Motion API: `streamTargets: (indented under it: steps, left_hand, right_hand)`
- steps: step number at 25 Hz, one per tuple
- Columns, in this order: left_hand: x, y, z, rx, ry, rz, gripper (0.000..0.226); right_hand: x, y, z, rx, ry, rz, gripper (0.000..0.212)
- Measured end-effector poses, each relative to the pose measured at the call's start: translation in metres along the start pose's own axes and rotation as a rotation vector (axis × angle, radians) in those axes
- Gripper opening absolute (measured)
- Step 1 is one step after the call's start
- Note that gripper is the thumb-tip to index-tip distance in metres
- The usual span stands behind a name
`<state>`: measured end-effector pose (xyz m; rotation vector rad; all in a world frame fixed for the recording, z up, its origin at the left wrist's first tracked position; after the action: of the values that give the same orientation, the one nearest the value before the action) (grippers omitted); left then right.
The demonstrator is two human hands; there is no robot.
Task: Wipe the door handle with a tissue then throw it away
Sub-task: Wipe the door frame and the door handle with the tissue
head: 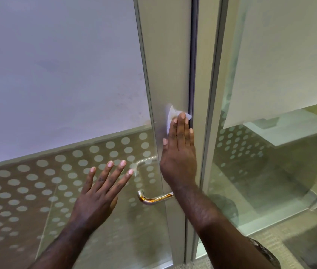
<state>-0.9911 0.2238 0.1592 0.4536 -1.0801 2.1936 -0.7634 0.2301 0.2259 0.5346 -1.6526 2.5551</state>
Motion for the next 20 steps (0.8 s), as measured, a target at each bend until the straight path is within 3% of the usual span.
streamTargets:
  steps: [4,8,12,16,20]
  left_hand:
    - [0.002,0.001,-0.003,0.018,-0.008,0.003,0.097]
    - [0.002,0.003,-0.005,0.008,-0.023,-0.012,0.086]
    - [0.003,0.002,-0.003,0.007,-0.007,-0.008,0.085]
    - [0.002,0.001,-0.002,-0.007,0.006,-0.014,0.085]
    - [0.004,0.001,0.001,-0.003,0.037,-0.004,0.086]
  right_hand:
    - [0.008,0.006,0.003,0.093,-0.012,-0.020,0.071]
    - [0.010,-0.008,0.008,0.104,0.016,-0.076,0.089]
    - [0.017,0.022,0.007,0.189,-0.054,-0.154,0.090]
    - [0.014,-0.004,0.006,0.154,-0.038,-0.052,0.091]
    - [0.015,-0.008,0.008,0.103,-0.076,-0.114,0.083]
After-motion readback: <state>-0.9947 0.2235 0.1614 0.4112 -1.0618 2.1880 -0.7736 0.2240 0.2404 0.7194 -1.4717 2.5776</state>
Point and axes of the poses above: each hand's wrist, its own y-axis away from the middle knuckle, its own z-axis out of the back of the hand, x = y × z, the point moved 4 cm from there along -y, towards the middle knuckle, and after that the axes turned 8 degrees about -x, right-handed, at the moved point
